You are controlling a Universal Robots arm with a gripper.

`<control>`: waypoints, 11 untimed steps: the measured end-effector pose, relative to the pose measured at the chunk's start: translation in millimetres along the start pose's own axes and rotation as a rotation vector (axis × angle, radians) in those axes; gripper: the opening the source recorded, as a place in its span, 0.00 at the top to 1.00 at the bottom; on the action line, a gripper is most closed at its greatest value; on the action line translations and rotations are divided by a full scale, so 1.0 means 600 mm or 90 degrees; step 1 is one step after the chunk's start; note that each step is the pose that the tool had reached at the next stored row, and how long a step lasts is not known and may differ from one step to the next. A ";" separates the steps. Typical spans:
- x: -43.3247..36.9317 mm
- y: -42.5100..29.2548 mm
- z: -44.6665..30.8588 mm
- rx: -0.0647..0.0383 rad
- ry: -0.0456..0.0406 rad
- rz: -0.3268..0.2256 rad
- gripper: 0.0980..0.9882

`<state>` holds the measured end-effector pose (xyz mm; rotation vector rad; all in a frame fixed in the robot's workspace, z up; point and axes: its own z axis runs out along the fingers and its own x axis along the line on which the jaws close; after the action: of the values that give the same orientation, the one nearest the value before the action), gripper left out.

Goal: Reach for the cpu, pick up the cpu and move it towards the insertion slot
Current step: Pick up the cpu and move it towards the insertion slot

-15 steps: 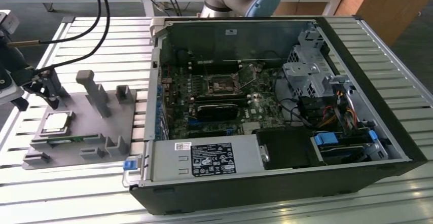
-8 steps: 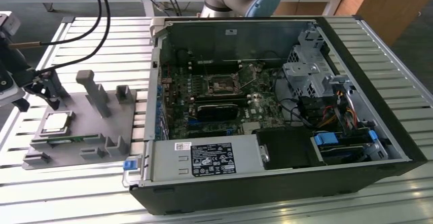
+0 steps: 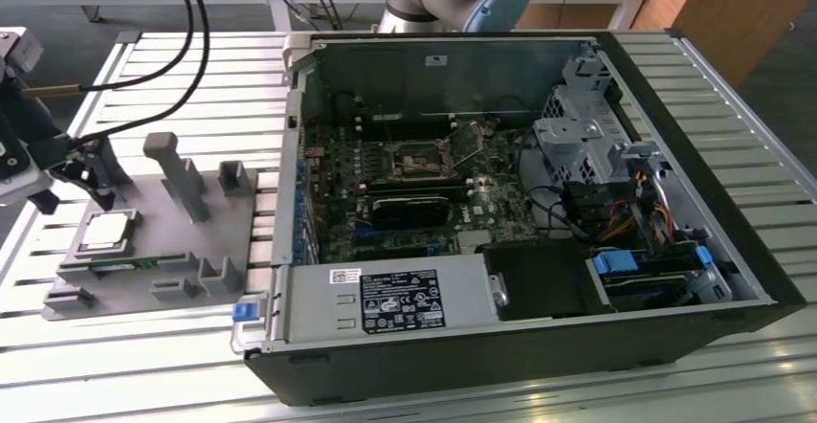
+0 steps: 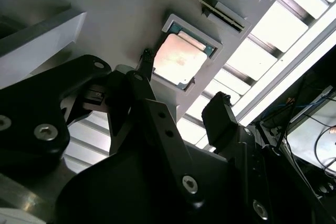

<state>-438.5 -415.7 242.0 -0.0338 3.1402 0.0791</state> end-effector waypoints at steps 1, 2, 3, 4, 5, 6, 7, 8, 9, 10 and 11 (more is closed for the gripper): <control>0.000 0.000 0.001 0.000 0.0000 0.000 0.38; 0.000 0.000 0.002 0.000 0.0001 0.000 0.38; 0.000 0.000 0.002 0.000 0.0000 0.000 0.38; 0.000 0.000 0.003 0.000 -0.0001 0.000 0.38; 0.000 0.000 0.004 0.000 -0.0002 0.000 0.38; 0.000 0.000 0.004 0.000 -0.0002 0.000 0.38; 0.000 -0.001 0.005 0.000 -0.0002 0.000 0.38; 0.000 -0.001 0.006 0.000 -0.0003 0.000 0.38; -0.001 -0.001 0.006 0.000 -0.0002 0.000 0.38; -0.001 -0.001 0.007 0.000 -0.0002 0.000 0.38; -0.001 -0.001 0.008 0.000 -0.0003 0.000 0.38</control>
<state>-437.8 -415.9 237.4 -0.0338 3.1398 0.0790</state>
